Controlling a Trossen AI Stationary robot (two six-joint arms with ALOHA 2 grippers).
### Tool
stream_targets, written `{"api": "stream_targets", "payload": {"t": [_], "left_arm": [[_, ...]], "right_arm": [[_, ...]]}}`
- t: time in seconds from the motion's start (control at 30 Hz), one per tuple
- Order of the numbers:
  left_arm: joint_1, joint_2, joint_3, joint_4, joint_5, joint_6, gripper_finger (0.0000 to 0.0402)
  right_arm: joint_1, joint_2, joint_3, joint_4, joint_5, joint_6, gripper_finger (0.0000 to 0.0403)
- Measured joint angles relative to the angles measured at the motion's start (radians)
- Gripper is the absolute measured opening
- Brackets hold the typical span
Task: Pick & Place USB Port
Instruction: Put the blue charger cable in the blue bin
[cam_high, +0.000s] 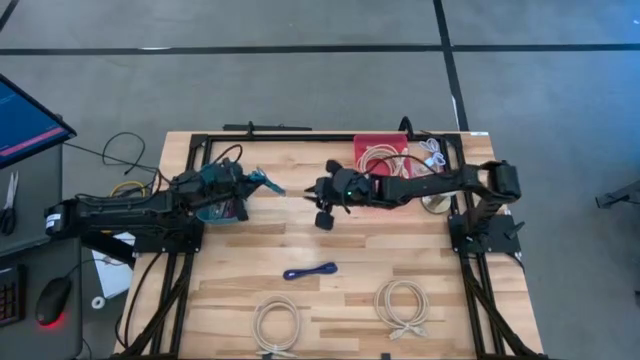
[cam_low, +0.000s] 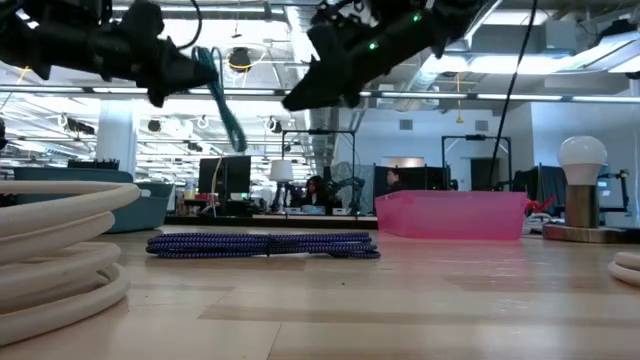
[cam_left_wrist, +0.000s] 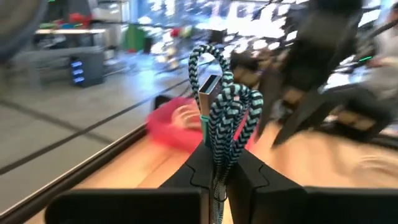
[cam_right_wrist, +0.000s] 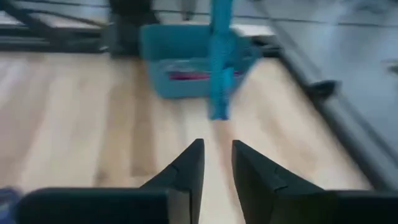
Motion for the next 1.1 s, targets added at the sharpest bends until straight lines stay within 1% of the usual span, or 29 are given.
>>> {"api": "stream_targets", "payload": {"t": [0.13, 0.23, 0.37, 0.5, 0.63, 0.7, 0.77, 0.93, 1.0, 1.1], "left_arm": [[0.000, -0.037, 0.000, -0.117, -0.142, 0.000, 0.0016], [0.000, -0.086, 0.000, -0.199, -0.227, -0.001, 0.0016], [0.000, -0.168, 0.000, -0.290, -0.309, -0.008, 0.0016], [0.000, -0.252, 0.000, -0.384, -0.403, -0.027, 0.0016], [0.000, -0.326, 0.000, -0.477, -0.456, -0.076, 0.0016], [0.000, -0.349, 0.000, -0.525, -0.479, -0.103, 0.0016], [0.000, -0.363, 0.001, -0.576, -0.508, -0.130, 0.0016], [0.000, -0.355, 0.063, -0.797, -0.612, -0.235, 0.0016], [0.000, -0.346, 0.087, -0.856, -0.620, -0.287, 0.0016], [0.000, -0.323, 0.103, -0.865, -0.619, -0.330, 0.0016]], "right_arm": [[0.011, -0.046, 0.000, -0.021, 0.151, -0.022, 0.0065], [0.013, -0.074, 0.001, -0.047, 0.216, -0.041, 0.0061], [0.006, -0.099, -0.016, -0.076, 0.234, -0.042, 0.0059], [0.006, -0.110, -0.040, -0.109, 0.283, -0.020, 0.0059], [0.007, -0.110, -0.089, -0.107, 0.325, 0.000, 0.0059], [0.003, -0.110, -0.114, -0.109, 0.329, 0.023, 0.0059], [-0.002, -0.110, -0.141, -0.104, 0.329, 0.049, 0.0059], [-0.020, -0.110, -0.206, -0.100, 0.329, 0.113, 0.0059], [-0.027, -0.110, -0.228, -0.095, 0.329, 0.128, 0.0059], [-0.037, -0.110, -0.250, -0.096, 0.329, 0.149, 0.0059]]}}
